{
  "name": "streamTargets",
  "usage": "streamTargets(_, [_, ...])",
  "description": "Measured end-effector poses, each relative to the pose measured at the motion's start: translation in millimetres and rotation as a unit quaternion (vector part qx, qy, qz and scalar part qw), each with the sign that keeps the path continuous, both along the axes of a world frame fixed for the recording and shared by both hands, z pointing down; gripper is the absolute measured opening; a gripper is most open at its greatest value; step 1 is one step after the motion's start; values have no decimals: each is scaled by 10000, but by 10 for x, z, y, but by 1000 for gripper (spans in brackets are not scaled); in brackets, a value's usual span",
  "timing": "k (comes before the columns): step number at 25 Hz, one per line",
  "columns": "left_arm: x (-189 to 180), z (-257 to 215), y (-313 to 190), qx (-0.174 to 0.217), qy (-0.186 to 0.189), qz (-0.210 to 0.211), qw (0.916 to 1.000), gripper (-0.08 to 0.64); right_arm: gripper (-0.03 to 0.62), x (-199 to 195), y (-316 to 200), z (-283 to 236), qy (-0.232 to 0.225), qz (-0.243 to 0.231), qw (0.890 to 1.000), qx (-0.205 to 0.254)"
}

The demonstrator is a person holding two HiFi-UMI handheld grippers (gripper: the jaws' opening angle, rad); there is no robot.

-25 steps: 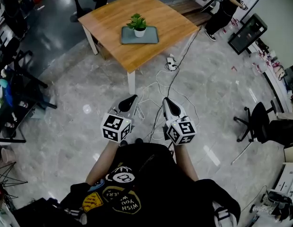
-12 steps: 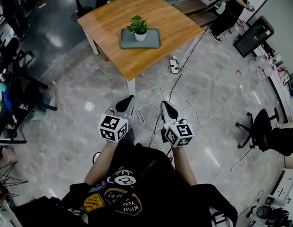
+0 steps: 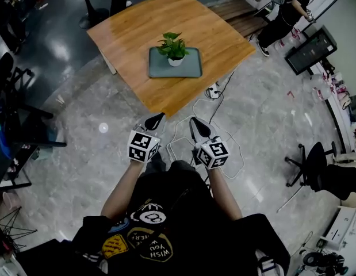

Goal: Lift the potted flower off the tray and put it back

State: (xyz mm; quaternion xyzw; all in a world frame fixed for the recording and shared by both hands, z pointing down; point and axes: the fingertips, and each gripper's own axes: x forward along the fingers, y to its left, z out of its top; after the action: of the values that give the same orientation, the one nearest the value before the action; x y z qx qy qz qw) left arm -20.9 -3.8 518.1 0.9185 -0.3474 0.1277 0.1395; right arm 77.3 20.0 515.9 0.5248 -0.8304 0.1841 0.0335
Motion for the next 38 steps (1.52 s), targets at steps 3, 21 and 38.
streamTargets(3, [-8, 166, -425, -153, -74, -62, 9998, -5, 3, -98, -469, 233, 155, -164, 9997, -95])
streamTargets(21, [367, 1314, -2311, -834, -403, -957, 9911, -3, 269, 292, -3509, 2122, 959, -819, 9886, -823])
streamTargets(38, [30, 1656, -2423, -1498, -332, -968, 9834, -5, 537, 99, -4611, 2551, 1284, -330, 9898, -527])
